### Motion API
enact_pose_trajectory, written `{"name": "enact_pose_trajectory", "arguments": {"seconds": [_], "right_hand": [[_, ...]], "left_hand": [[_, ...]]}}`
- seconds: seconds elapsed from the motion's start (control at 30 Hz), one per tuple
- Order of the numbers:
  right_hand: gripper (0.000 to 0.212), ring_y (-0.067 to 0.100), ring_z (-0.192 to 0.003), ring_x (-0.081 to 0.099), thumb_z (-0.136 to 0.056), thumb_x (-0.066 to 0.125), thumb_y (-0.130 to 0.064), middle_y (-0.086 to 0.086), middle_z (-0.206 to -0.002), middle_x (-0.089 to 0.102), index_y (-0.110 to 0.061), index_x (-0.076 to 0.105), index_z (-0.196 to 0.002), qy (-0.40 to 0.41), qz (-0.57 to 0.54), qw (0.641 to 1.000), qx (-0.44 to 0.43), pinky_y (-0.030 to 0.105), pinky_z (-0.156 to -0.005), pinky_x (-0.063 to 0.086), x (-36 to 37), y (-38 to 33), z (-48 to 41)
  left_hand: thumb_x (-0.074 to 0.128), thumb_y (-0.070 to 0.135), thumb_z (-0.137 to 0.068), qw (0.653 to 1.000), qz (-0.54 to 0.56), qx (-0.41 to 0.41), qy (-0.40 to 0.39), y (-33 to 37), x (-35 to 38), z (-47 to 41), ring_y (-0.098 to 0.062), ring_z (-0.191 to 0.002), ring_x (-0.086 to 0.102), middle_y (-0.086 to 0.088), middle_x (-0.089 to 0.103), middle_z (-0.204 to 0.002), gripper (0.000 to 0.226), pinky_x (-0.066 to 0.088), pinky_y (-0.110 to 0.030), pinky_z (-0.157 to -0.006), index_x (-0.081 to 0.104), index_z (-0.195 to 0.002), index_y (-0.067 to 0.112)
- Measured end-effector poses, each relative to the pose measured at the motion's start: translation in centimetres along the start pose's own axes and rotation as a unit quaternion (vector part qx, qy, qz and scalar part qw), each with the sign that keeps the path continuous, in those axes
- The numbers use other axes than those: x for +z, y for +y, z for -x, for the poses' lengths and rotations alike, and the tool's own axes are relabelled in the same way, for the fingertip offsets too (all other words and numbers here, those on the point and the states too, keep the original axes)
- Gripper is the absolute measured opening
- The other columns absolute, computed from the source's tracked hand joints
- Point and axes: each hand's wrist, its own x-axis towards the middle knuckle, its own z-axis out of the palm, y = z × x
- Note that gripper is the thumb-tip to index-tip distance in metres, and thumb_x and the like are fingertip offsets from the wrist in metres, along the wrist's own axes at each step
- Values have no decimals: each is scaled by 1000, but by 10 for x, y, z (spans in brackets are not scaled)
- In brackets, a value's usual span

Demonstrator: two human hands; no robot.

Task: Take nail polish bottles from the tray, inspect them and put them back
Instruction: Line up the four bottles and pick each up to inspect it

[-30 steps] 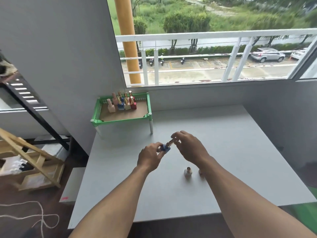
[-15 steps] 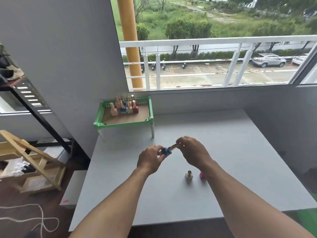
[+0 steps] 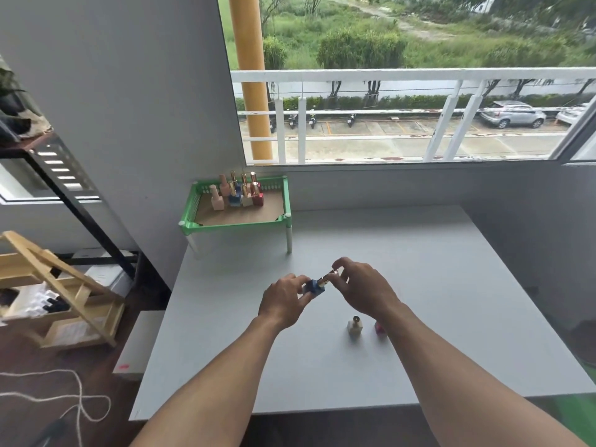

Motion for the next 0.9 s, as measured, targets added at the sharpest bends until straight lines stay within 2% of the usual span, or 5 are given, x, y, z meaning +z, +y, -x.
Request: {"name": "enact_pose_trajectory", "arguments": {"seconds": [0.1,0.3,0.43,0.63,0.9], "right_hand": [[22,22,-99,59,-98,49,-32,1,-108,68,-22,60,-113,-4,1,1000,-8,37,-83,51,1,2,1],[35,25,-93,60,-96,45,-50,3,-102,68,-20,62,-104,8,48,999,15,32,-70,41,4,5,1],[29,23,-99,60,-95,50,-44,-1,-102,69,-23,57,-114,5,14,1000,-3,33,-77,46,3,8,3],[34,23,-83,58,-93,51,-51,1,-98,70,-20,63,-101,13,45,999,21,33,-72,41,4,9,1],[25,23,-95,63,-94,52,-42,-1,-100,71,-22,63,-103,1,24,1000,14,34,-81,45,6,12,3]], "left_hand": [[56,58,-89,1000,3,-3,-4,0,2,1,-17,-83,59,11,62,-91,27,37,-28,-63,64,-105,37],[54,58,-89,1000,4,2,-14,0,6,4,-18,-84,60,11,62,-92,28,46,-30,-68,64,-104,36],[54,57,-89,1000,6,1,-14,0,7,3,-18,-85,60,10,62,-93,28,44,-29,-67,64,-105,36],[54,57,-89,1000,6,3,-24,1,8,2,-18,-84,59,11,62,-93,29,44,-30,-67,64,-105,35],[54,61,-88,999,17,5,-31,0,15,0,-15,-82,58,14,61,-90,30,44,-30,-66,64,-103,38]]}}
